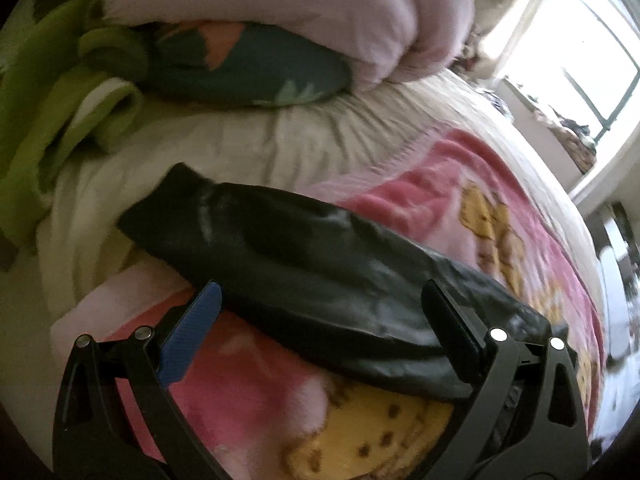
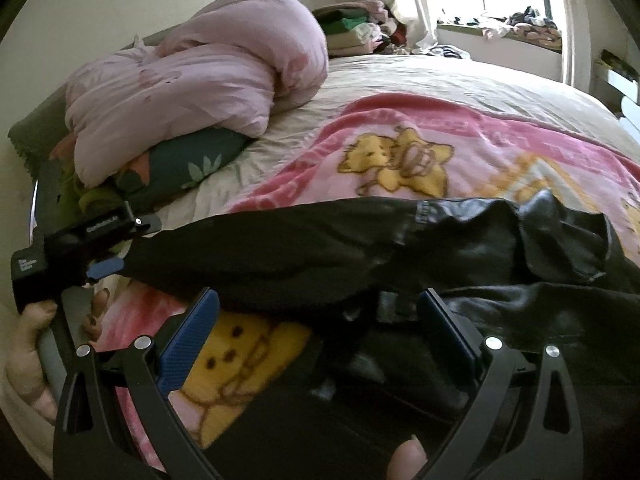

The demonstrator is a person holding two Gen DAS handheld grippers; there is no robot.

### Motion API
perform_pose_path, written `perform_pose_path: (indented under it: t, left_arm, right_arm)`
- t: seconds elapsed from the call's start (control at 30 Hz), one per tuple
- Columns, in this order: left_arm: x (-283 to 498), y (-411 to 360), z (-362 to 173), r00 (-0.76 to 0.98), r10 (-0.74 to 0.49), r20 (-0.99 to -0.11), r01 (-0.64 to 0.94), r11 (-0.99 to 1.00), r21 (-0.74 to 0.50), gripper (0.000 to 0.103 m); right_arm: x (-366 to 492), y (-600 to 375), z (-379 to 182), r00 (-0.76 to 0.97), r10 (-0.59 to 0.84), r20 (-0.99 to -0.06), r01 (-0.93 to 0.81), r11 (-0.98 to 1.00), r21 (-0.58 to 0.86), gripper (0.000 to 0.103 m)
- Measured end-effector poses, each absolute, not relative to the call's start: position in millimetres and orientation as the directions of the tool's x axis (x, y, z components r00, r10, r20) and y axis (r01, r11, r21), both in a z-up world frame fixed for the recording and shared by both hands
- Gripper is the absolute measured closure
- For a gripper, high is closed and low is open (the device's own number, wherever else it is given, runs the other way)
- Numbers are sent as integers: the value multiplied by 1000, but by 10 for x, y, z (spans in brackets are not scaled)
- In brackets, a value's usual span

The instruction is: Fold large clothes

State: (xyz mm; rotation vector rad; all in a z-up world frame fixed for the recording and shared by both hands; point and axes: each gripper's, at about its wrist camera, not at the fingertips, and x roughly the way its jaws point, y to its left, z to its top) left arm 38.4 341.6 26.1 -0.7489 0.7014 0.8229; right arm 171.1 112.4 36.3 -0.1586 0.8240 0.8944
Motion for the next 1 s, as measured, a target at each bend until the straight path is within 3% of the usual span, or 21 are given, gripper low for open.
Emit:
perform_pose_path:
  t: [0.27, 0.57, 0.8, 0.9, 0.97, 1.0]
  left_arm:
    - [237, 3592, 123, 416, 393, -820, -892, 351, -284, 9]
    - [192, 3812, -243, 368, 295, -882, -920, 253, -299, 9]
    - [186, 3937, -396, 469, 252, -846, -881, 194, -431, 10]
    - [211, 3914, -352, 484, 285, -828, -874, 204, -441, 32]
    - [229, 3922, -355, 465, 296, -834, -884, 208, -419, 63]
    - [222, 3934, -354, 462, 302, -834, -886, 206, -416, 72]
  right_arm:
    - [1730, 1392, 308, 305, 636, -709, -757, 614, 224, 4]
    - [1633, 1573, 210, 271, 629, -728, -783, 584, 213, 4]
    - [1581, 1365, 169, 276, 622, -732, -772, 598, 217, 4]
    - [1584, 1217, 199, 288, 625, -725, -761, 609, 223, 4]
    - [1600, 1115, 215, 299, 627, -719, -754, 617, 225, 4]
    - [1615, 1060, 214, 305, 624, -720, -747, 625, 225, 4]
